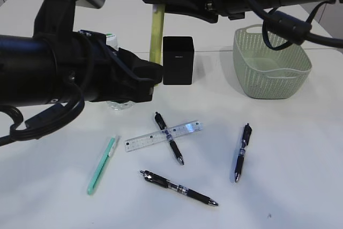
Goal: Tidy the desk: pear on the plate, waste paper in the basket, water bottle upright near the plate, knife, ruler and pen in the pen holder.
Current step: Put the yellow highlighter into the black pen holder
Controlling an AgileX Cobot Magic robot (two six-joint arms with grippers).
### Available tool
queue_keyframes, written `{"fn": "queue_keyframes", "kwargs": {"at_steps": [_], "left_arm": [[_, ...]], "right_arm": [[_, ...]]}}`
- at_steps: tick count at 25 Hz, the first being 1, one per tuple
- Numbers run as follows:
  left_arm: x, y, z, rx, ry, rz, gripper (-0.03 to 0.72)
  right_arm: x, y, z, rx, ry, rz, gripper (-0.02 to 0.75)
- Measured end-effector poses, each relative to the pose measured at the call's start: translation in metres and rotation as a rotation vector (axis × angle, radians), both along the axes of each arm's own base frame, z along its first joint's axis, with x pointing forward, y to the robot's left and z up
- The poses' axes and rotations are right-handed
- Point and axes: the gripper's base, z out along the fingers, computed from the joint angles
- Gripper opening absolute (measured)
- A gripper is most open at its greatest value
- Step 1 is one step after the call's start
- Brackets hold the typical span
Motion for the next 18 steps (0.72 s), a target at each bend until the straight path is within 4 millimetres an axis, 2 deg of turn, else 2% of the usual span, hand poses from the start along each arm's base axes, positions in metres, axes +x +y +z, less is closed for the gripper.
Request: {"fn": "queue_keyframes", "kwargs": {"at_steps": [8,18], "left_arm": [[0.0,0.0,0.0,-0.005,0.005,0.003,0.119],[0.0,0.0001,-0.0001,-0.004,0.007,0.005,0.129]], "right_arm": [[0.0033,-0.0024,-0.002,-0.048,-0.041,-0.029,0.127],[0.0058,-0.0031,-0.0039,-0.063,-0.052,-0.044,0.102]]}}
